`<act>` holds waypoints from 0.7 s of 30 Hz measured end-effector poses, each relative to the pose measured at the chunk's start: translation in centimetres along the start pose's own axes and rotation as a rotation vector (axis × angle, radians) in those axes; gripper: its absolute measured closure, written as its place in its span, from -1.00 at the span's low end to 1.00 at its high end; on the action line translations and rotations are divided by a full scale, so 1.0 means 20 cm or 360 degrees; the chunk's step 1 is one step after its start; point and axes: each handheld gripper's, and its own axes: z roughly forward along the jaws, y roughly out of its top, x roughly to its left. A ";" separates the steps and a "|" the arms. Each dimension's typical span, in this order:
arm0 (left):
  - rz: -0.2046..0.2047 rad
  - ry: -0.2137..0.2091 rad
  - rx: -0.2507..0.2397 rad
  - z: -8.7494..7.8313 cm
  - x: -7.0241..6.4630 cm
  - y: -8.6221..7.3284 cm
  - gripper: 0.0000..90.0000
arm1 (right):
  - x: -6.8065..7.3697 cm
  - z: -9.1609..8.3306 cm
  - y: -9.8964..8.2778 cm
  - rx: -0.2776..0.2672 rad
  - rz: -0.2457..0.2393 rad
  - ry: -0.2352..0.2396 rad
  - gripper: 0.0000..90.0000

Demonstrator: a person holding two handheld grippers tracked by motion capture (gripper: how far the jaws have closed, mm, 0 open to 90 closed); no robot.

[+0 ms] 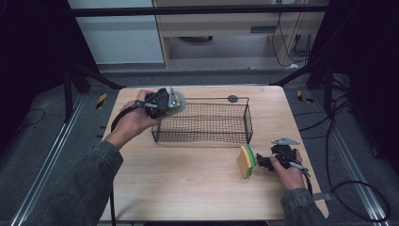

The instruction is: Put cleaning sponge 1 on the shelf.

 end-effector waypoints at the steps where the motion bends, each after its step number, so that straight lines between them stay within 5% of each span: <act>1: 0.0005 -0.0003 0.0002 0.00 0.00 0.00 0.55 | 0.00 0.00 0.00 0.0000 0.0001 -0.0001 -0.97; 14: 0.0076 -0.0001 0.0043 0.05 -0.02 0.00 0.55 | 0.00 0.00 0.00 0.0001 0.0005 0.0000 -0.97; 21: 0.0047 -0.0006 0.0033 0.06 -0.02 -0.03 0.55 | 0.00 0.00 0.00 -0.0002 0.0007 0.0002 -0.97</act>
